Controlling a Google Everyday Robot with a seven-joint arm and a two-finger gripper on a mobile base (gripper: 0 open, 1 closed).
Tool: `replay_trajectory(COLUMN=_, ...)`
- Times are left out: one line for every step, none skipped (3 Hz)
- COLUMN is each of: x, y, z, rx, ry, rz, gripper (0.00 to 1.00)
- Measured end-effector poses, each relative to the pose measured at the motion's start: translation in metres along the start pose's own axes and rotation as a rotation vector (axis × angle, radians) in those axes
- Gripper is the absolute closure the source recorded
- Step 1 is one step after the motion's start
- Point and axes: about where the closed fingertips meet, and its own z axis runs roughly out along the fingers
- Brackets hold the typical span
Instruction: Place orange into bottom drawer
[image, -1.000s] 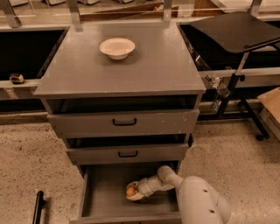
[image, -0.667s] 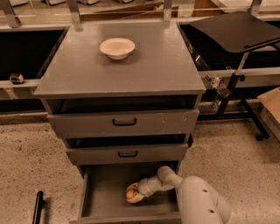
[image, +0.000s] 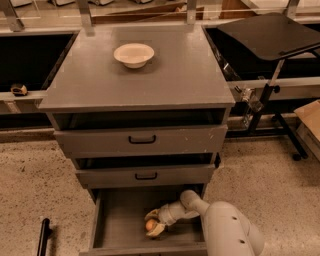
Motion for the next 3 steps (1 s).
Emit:
replay_trajectory(x=-0.013, y=0.003, z=-0.002, rx=-0.027, ry=0.010, rz=-0.077, gripper=0.00)
replay_trajectory(x=-0.037, y=0.010, z=-0.032, rx=-0.002, ry=0.021, rz=-0.215, gripper=0.00)
replay_trajectory(x=-0.066, y=0.019, z=-0.089, rx=0.094, ry=0.028, rz=-0.364, gripper=0.00)
